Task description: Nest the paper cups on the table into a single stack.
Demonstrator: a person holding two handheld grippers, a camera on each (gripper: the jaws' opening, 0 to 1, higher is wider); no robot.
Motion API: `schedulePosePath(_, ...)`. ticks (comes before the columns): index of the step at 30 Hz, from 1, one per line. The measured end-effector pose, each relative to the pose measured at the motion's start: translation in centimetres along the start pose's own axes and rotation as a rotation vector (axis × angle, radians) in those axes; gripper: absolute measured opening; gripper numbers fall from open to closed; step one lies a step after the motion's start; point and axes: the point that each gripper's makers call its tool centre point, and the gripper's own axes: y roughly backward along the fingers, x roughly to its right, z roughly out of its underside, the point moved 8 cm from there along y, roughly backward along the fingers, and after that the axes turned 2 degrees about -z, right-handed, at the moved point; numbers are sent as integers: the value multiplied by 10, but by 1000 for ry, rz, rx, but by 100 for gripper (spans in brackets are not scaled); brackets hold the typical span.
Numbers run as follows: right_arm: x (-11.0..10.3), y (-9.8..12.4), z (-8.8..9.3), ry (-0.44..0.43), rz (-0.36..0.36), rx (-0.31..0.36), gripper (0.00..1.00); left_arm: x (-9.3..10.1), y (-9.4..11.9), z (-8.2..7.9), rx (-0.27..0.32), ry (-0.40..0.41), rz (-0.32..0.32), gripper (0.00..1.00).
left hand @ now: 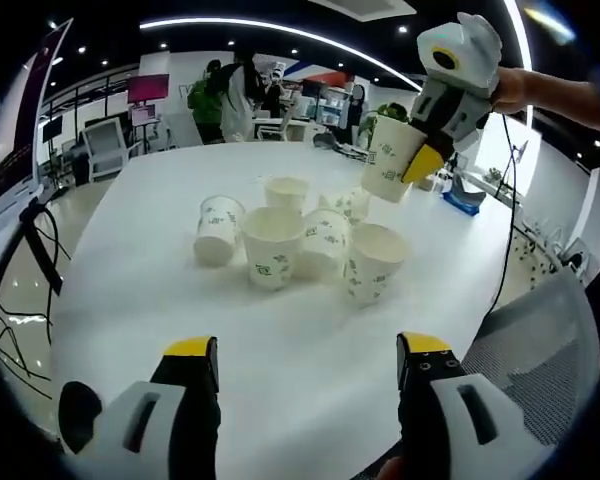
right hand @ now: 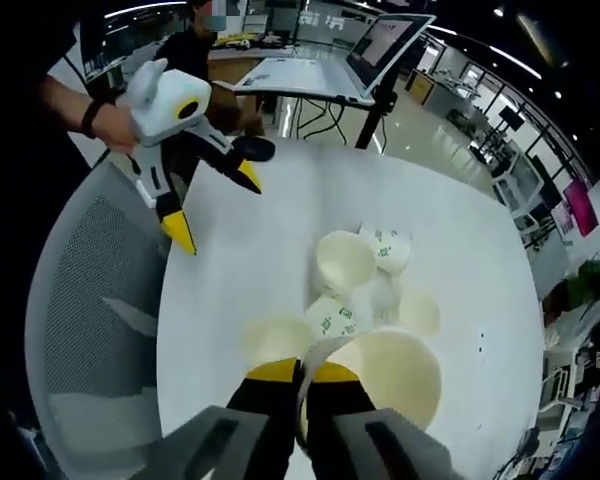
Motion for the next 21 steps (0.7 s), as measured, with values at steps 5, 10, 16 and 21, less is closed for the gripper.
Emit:
schedulePosePath(5,-3,-6,-3,-2,-30,8,0,0,0,-1,1,3,-2,71)
schedulePosePath(10,-11,-15,-8,0,-55,12,0,-1,1,-1,0,7,-4,71)
schedulePosePath(16,-17,-24,-9,1,-84,4,0,-6,1,2,-3,15,-11,71)
schedulePosePath(21,-17,-31,-9,3,-106,-5,0,-8,3,3,-5,21,-18,71)
